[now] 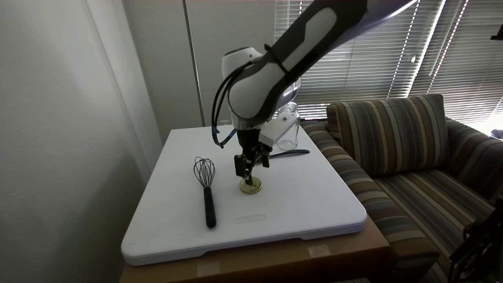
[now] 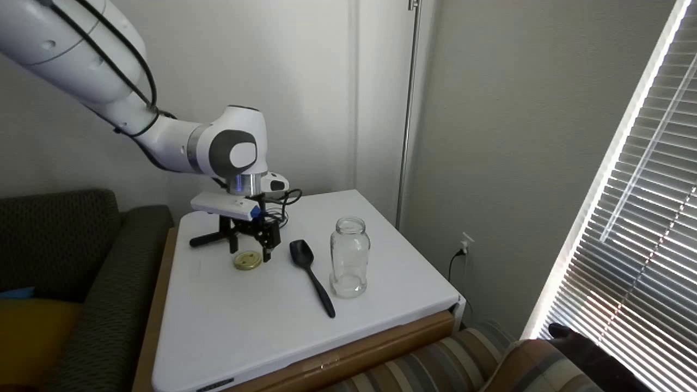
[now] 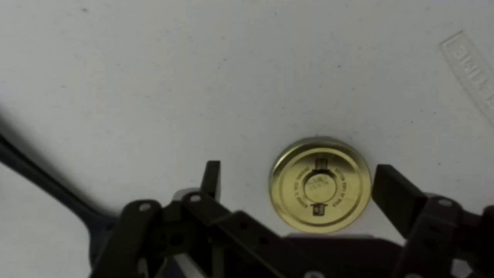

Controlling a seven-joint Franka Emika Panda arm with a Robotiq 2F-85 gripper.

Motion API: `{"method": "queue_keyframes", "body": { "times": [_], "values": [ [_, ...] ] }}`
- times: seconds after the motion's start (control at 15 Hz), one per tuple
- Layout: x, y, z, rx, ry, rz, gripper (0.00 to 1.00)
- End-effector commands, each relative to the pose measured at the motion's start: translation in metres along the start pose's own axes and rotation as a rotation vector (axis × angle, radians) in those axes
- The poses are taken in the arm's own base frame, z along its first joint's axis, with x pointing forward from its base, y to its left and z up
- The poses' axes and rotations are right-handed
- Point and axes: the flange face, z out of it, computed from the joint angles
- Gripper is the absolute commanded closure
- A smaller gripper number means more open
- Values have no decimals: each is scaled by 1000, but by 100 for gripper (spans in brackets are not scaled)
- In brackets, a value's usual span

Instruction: Put the lid to the jar on the table

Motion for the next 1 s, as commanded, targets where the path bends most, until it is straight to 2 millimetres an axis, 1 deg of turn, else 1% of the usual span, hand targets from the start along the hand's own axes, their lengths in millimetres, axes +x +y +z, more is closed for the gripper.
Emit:
{"method": "queue_keyframes", "body": {
  "times": [0.0, 0.13, 0.27, 0.4, 0.53, 0.6, 0.67, 0.8, 0.93],
  "values": [
    [-11, 27, -65, 15, -43, -35, 0],
    [-16, 36, -99, 33, -54, -68, 0],
    [-21, 42, -129, 70, -52, -127, 0],
    [-24, 47, -154, 117, -42, -180, 0],
    [-28, 52, -174, 160, -32, -203, 0],
    [-29, 55, -179, 183, -33, -215, 0],
    [-20, 48, -168, 131, -26, -181, 0],
    [-23, 53, -179, 153, -25, -194, 0],
    [-24, 53, -179, 157, -25, -197, 0]
  ]
}}
